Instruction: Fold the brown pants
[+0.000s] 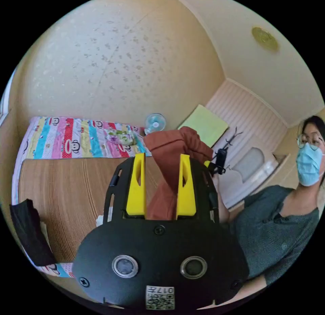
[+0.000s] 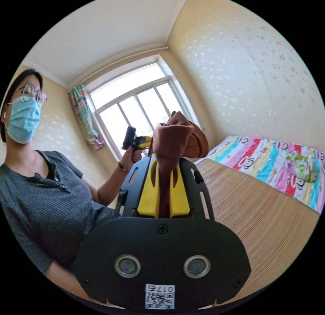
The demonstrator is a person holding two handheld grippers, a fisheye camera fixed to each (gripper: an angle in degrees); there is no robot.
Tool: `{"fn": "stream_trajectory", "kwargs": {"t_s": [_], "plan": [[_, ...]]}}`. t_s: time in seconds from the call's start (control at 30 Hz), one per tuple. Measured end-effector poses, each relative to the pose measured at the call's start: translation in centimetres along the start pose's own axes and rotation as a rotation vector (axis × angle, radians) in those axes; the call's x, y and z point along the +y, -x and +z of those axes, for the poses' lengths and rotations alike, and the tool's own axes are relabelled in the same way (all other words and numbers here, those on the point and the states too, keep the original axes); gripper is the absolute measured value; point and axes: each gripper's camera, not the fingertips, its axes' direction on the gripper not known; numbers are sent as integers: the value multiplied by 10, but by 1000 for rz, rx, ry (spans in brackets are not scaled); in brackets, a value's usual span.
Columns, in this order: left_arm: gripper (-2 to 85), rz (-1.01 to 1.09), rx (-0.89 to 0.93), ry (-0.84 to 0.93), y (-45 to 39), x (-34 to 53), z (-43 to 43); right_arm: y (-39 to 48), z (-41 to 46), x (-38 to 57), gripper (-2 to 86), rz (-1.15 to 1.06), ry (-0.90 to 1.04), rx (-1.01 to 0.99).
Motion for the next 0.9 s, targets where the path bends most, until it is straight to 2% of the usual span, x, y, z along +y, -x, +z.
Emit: {"fn": "stream_trajectory", "kwargs": {"t_s": [0.07, 0.13, 0.23, 0.3, 0.33, 0.37, 0.5, 0.6, 0.63, 0.7, 0.77, 0.83, 0.9], "plan": [[137, -20, -98, -81, -5, 18, 5, 20, 3, 10, 4, 11, -40, 139], [138, 39, -73, -94, -23, 29, 23, 43, 8, 20, 3, -2, -67, 282], [156, 168, 139, 78, -61, 30, 88, 77, 24, 31, 4, -51, -75, 398], [179, 275, 336, 181, -98, 31, 138, 105, 54, 29, 4, -134, 33, 409], [186, 298, 356, 186, -108, 32, 146, 112, 62, 29, 5, -151, 58, 414], [196, 331, 328, 184, -126, 36, 161, 126, 77, 29, 6, -181, 106, 419], [200, 463, 32, 149, -185, 56, 180, 159, 126, 35, 10, -194, 271, 539], [156, 427, -173, 90, -208, 71, 186, 188, 157, 52, 17, -256, 318, 671], [149, 420, -186, 74, -209, 74, 186, 194, 162, 56, 18, -264, 325, 704], [111, 400, -125, 29, -205, 79, 181, 212, 174, 66, 31, -281, 344, 812], [83, 430, -52, -11, -200, 81, 175, 222, 170, 73, 47, -287, 323, 832], [62, 450, 73, -57, -189, 82, 163, 230, 154, 79, 64, -295, 261, 780], [55, 401, 238, -106, -169, 77, 148, 237, 113, 87, 68, -282, 122, 583]]}}
